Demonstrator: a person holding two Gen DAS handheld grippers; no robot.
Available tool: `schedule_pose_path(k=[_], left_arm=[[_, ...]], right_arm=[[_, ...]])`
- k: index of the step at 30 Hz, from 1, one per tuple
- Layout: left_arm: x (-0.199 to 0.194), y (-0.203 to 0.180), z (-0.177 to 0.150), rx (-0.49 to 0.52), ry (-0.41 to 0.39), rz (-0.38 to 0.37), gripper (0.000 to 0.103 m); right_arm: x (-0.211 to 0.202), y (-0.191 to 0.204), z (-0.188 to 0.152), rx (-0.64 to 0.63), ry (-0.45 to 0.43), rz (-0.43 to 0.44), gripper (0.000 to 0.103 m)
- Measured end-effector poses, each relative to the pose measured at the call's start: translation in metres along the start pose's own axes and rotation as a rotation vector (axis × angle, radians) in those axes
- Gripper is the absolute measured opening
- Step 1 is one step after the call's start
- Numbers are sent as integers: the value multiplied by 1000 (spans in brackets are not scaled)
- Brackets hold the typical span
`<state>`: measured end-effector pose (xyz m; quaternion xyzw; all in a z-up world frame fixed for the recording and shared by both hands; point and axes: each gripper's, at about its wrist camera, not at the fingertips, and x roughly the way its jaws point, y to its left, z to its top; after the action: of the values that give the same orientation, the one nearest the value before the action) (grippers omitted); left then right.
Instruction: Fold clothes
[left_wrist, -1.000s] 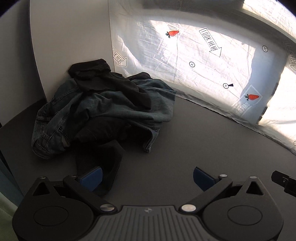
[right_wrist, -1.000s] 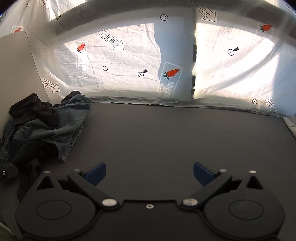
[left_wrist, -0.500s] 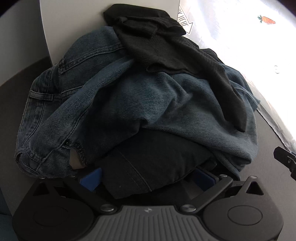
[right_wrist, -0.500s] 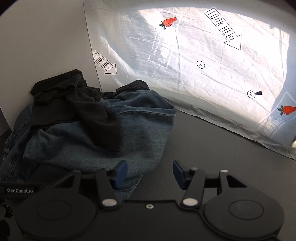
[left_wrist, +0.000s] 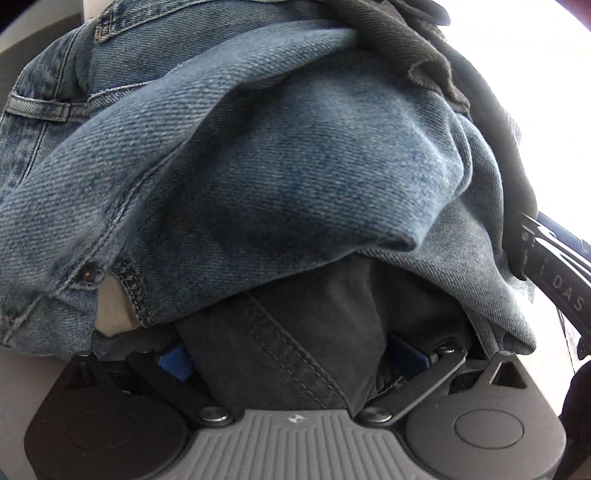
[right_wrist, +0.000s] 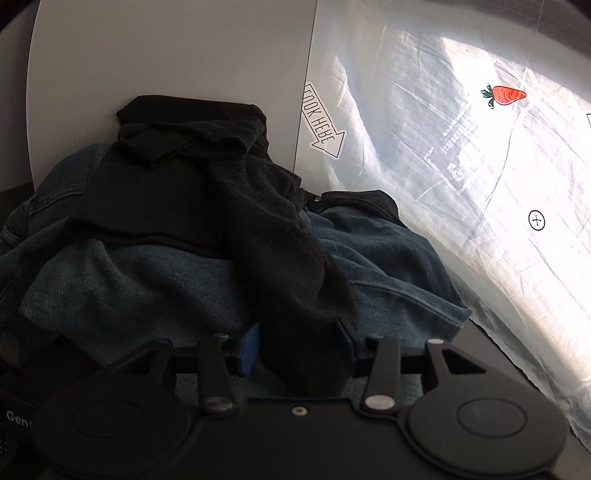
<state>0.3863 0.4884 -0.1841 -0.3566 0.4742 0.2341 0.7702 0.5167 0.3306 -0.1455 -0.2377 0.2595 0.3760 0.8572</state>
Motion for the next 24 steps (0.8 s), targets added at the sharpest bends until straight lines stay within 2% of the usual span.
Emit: schedule_pose_path(k=[3,4,5,9,12,15,20,24], left_arm=[[0,2,-1,-1,5,-16,103],[-1,2,-2,-2,5,-13,103],[-3,0,-3,-7,3,-5,103],[-12,-8,-13,-40,-6,33,103],[-25,-19,-23,-23,-28,53,102],[-41,-33,-38,5,-71,54,102],[-73,-66,-80,44,-145,63,102],[-91,-104,-123,87,-185,49,102]], right_arm=[[-2,2,-3,-41,-26,-17,29],[-4,3,-4,-53,-38,-23,18],[-6,3,-5,-64,-53,-33,13],[-29,2,-11,-120,-153,-136,10],[-57,-3,-11,-168,-246,-250,10],[-92,-18,-14,-147,-318,-329,9],[-160,-63,-51,-48,-349,-471,9],[-230,-119,-116,80,-288,-574,9]])
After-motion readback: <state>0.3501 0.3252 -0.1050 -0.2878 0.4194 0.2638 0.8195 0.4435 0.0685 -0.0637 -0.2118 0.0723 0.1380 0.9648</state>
